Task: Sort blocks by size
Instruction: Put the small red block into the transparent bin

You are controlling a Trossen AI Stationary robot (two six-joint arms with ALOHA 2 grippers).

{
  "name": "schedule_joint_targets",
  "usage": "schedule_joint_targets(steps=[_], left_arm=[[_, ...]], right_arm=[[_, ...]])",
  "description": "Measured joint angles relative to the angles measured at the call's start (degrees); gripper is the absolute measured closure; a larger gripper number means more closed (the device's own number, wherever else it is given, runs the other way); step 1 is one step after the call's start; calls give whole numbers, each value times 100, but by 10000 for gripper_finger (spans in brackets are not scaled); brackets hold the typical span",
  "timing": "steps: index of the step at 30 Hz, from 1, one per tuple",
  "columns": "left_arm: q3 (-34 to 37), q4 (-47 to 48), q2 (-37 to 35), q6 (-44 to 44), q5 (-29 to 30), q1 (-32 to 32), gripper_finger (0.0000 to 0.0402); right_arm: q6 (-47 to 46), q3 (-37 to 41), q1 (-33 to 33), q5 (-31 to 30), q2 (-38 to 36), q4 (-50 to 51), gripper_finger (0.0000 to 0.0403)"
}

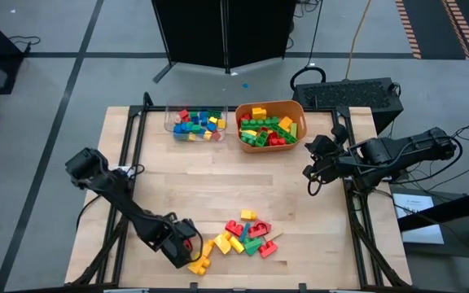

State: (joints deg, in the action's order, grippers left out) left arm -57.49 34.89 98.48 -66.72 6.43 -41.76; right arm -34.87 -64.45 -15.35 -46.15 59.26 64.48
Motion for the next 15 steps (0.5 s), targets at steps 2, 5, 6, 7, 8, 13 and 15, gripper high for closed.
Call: schedule_joint_targets(steps=[2,5,6,7,8,13,15], left_arm=[[0,-3,154,-7,7,2,162],[-6,-29,322,-6,1,2,162],[-14,-32,360,-4,-6,1,162],[-22,-25,401,-5,-8,0,162],[-24,-21,432,-5,-9,0,162],[-24,-24,494,6,-85,34,176],[-20,-4,496,8,-192,76,203]], right_arm=[[-1,1,0,0,0,-1,399],[-2,0,0,0,0,1,399],[-2,1,0,0,0,1,399],[-2,0,0,0,-1,1,399],[-2,0,0,0,1,1,399],[10,0,0,-1,0,3,399],[63,0,0,-2,-1,3,399]])
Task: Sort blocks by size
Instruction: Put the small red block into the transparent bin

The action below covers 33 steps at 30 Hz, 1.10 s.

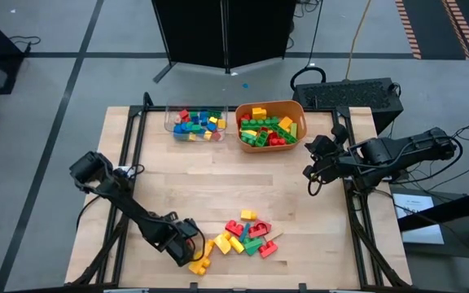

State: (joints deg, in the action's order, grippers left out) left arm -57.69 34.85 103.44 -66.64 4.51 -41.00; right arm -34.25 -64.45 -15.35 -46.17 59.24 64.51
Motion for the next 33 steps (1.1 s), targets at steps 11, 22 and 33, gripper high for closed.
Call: schedule_joint_targets(steps=[11,22,33], left_arm=[[25,27,-275,955,-483,901,277],[-209,176,-800,3257,618,3490,277],[-1391,-306,-883,5001,1325,6089,277]], right_arm=[[66,0,0,-11,2,2,399],[47,0,0,-13,1,0,399],[-43,0,0,-28,1,-7,399]])
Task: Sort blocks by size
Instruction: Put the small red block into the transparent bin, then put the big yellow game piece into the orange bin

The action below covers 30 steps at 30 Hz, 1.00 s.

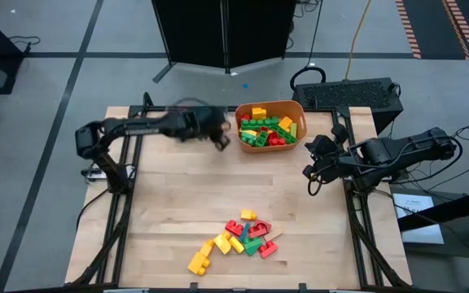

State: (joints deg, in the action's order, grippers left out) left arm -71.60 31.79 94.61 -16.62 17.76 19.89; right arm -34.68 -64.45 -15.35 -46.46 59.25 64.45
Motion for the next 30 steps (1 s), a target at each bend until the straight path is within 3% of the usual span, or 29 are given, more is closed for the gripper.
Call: schedule_joint_targets(steps=[5,12,19,24,30], left_arm=[[-167,-166,-7,595,42,757,277],[-54,-90,50,694,-118,1388,271],[-30,-110,50,1156,-295,1433,141],[-30,61,50,1018,-1042,1385,95],[-30,287,50,628,-3371,863,91]], right_arm=[[-83,0,0,2,1,0,399],[-83,0,0,2,-1,0,399],[-70,0,0,2,1,2,399],[-21,0,0,4,1,2,399],[-19,1,0,2,1,2,399]])
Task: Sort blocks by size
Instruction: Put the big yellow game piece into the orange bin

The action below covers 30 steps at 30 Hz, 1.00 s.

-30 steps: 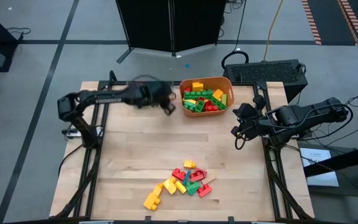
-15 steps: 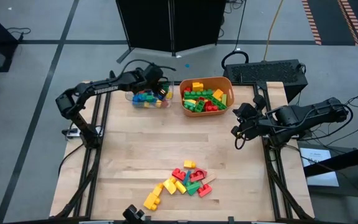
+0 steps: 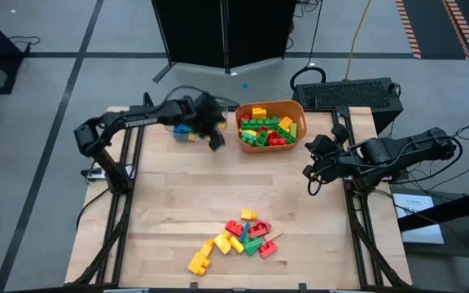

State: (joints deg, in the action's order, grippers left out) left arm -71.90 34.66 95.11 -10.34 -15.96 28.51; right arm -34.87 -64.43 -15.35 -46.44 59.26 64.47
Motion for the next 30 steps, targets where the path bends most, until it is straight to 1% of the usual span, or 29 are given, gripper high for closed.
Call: schedule_joint_targets(steps=[1,3,7,8,13,17,19,22,24,27,30], left_arm=[[0,43,0,-78,-248,-206,91],[0,112,0,-137,-521,-675,90],[0,124,0,32,-528,-1821,90],[0,116,0,166,-492,-2125,90],[0,-62,0,843,110,-3466,89],[-2,-270,56,1377,266,-4269,89],[-2,-348,126,1536,267,-4528,89],[-2,-554,254,1541,296,-4728,89],[-2,-632,359,1625,321,-4792,89],[-2,-649,524,1724,609,-4807,89],[-2,-678,704,1784,618,-4752,89]], right_arm=[[-1,0,0,0,-1,0,399],[0,-1,0,0,1,0,399],[-2,-1,0,0,-1,0,399],[0,-1,0,0,-1,0,399],[20,0,0,0,1,0,399],[22,1,2,0,-1,0,399],[22,-1,1,2,0,0,399],[20,56,0,1,-1,-53,399],[-33,134,0,12,1,-106,399],[-132,251,0,35,0,-145,399],[-186,353,0,37,1,-141,399]])
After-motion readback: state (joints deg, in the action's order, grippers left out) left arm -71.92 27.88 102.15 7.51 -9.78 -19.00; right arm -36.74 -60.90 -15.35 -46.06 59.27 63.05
